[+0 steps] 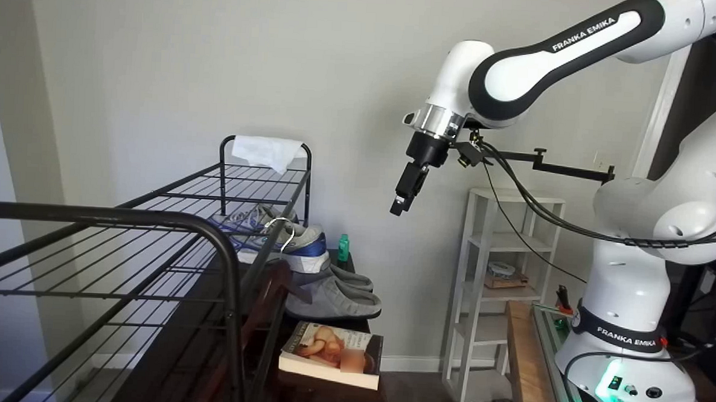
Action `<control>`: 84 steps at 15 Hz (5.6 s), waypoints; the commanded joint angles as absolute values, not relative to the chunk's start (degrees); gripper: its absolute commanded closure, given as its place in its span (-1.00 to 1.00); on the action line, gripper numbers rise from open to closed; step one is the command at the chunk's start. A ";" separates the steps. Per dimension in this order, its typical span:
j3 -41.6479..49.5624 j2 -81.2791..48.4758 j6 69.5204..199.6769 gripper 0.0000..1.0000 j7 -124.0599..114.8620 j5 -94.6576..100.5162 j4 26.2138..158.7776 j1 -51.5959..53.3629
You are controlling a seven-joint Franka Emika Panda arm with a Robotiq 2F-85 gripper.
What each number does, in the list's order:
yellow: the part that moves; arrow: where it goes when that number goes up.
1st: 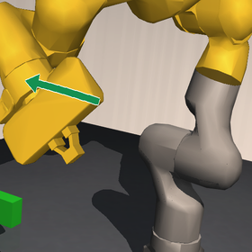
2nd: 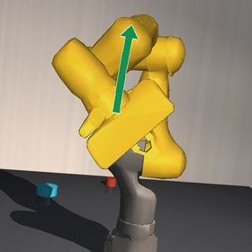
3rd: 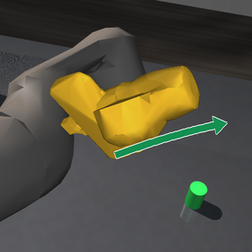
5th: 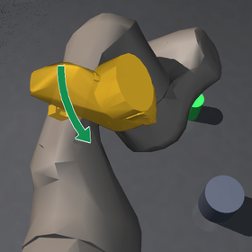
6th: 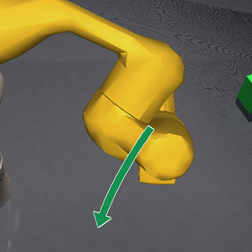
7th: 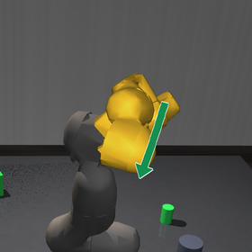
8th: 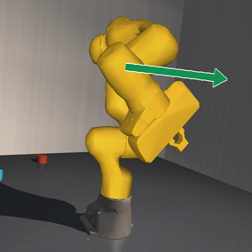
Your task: Slightly move the shoe rack
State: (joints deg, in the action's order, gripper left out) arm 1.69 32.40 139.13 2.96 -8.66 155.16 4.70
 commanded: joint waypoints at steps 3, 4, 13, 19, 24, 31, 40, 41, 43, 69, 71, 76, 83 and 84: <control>2.81 22.93 137.38 -1.00 14.30 -9.58 141.38 10.42; 2.70 19.72 136.44 -1.00 16.12 -10.12 137.38 11.88; -5.26 -3.69 130.26 -1.00 23.03 -18.05 108.35 17.71; -15.36 -16.37 130.83 -1.00 32.21 -31.68 89.28 15.14; -18.22 -24.21 128.76 -1.00 25.72 -33.02 76.63 14.04; -17.13 -22.49 133.79 -1.00 24.64 -35.51 80.88 13.56; -19.57 -27.10 137.41 -1.00 18.82 -47.24 79.37 13.97; -19.29 -27.08 137.48 -1.00 16.98 -46.59 79.59 14.34; -19.30 -26.67 136.64 -1.00 14.01 -46.62 80.57 14.06; -22.78 -43.30 122.18 -1.00 30.53 -68.87 70.10 13.79; -22.53 -43.89 122.61 -1.00 30.20 -70.55 69.12 14.25; -22.12 -44.75 122.22 -1.00 29.14 -73.43 67.35 14.66; -23.05 -44.92 122.65 -0.15 26.08 -74.18 67.65 13.95; -23.06 -45.08 122.69 -0.02 25.66 -74.20 67.61 13.91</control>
State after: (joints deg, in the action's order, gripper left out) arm -22.50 -43.56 123.24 27.93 -73.16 69.84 13.78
